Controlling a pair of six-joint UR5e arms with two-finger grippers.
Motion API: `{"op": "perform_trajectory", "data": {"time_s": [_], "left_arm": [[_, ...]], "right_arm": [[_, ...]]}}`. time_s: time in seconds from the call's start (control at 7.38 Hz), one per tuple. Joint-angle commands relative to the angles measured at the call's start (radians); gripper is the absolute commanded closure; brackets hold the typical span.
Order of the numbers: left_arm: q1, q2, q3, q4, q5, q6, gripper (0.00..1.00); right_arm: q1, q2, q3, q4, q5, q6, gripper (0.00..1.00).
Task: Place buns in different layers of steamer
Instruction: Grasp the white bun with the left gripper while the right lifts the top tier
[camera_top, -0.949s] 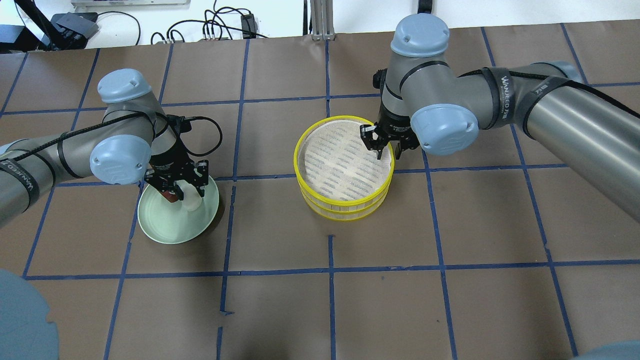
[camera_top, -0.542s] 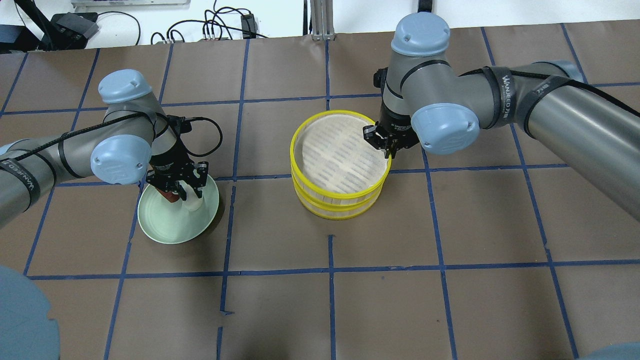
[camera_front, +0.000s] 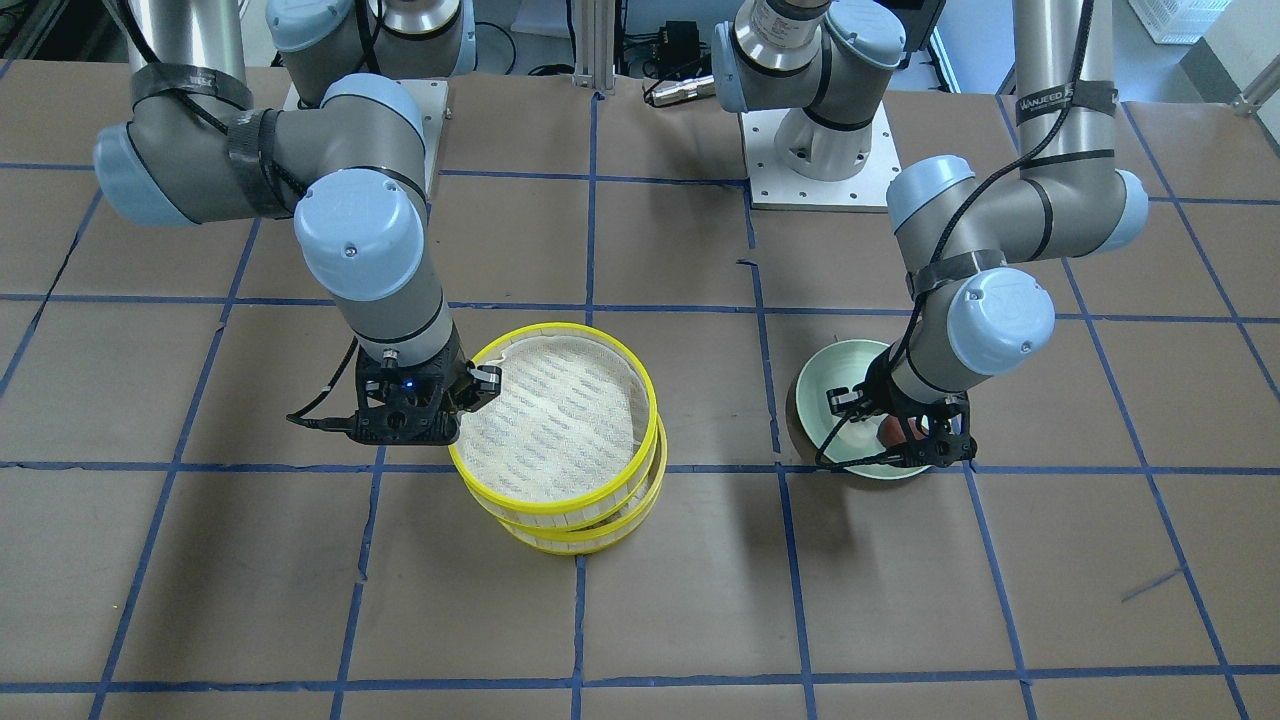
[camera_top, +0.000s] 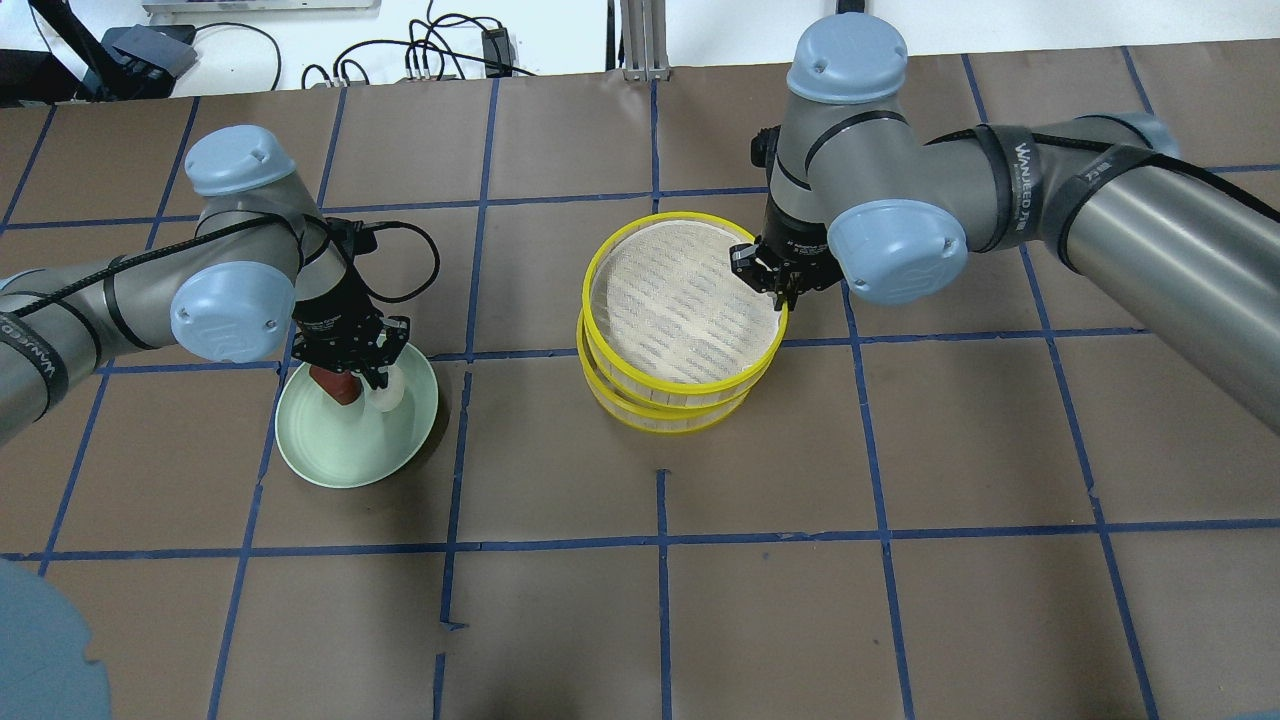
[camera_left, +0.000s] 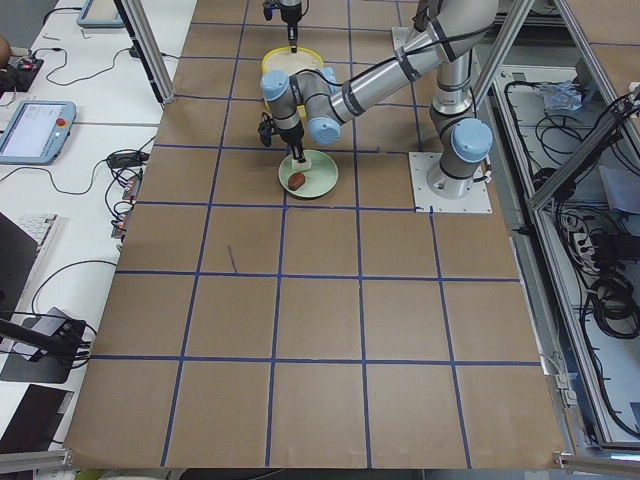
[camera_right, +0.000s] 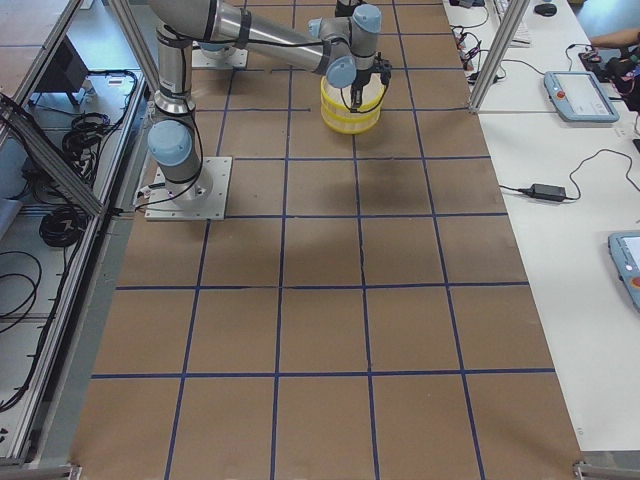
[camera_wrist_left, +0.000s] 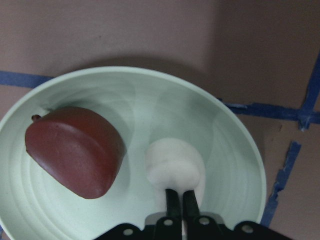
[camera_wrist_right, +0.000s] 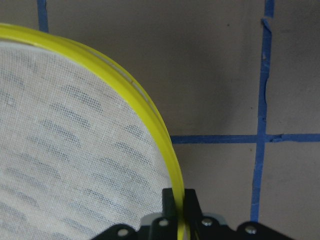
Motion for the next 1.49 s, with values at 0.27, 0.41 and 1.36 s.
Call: {"op": "perform_trajectory", "data": {"time_s": [0.27,0.41,1.36], "left_arm": [[-0.069,0.092,0.038,-0.083,-0.010,-0.127,0.97],[-0.145,0.089,0.085,-0.089,-0.010,-0.210,0.94],[-0.472,-0.103,0.204,0.217,-0.214,-0.680,0.90]], "right_arm": [[-0.160,-0.103,-0.112,0.217,-0.001,-0.180,0.95],[-0.223,-0.124,-0.124,0.254,-0.002,-0.213,0.95],[-0.252,-0.166,-0.132,0.284,-0.079,-0.264,0.94]]}}
